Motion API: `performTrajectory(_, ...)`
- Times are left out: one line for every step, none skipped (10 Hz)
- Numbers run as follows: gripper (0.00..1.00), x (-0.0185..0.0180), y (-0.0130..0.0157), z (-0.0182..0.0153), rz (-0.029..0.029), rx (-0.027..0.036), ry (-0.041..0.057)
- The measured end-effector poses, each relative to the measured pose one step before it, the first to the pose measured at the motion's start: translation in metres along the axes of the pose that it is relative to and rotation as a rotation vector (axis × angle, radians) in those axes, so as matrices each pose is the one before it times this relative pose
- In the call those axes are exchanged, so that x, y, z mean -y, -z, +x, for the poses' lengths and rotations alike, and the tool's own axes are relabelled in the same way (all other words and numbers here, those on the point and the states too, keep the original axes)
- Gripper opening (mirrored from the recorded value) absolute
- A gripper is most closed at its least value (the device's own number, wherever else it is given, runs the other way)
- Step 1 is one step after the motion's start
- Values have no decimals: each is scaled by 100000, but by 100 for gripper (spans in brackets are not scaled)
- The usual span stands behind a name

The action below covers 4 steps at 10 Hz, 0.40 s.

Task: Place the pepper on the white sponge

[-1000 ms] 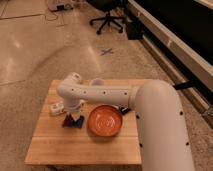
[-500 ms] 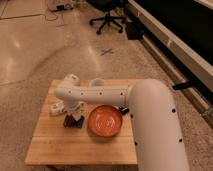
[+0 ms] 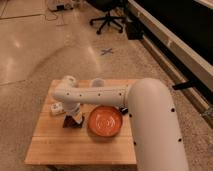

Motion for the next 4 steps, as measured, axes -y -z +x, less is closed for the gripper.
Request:
performTrajectory(80, -58, 310, 12, -1223, -437, -202)
performTrajectory(80, -29, 467, -106, -2187, -765, -392)
performTrajectory(80, -24, -33, 72, -4, -92, 170)
performTrajectory(80, -52, 12, 46, -60, -2, 109)
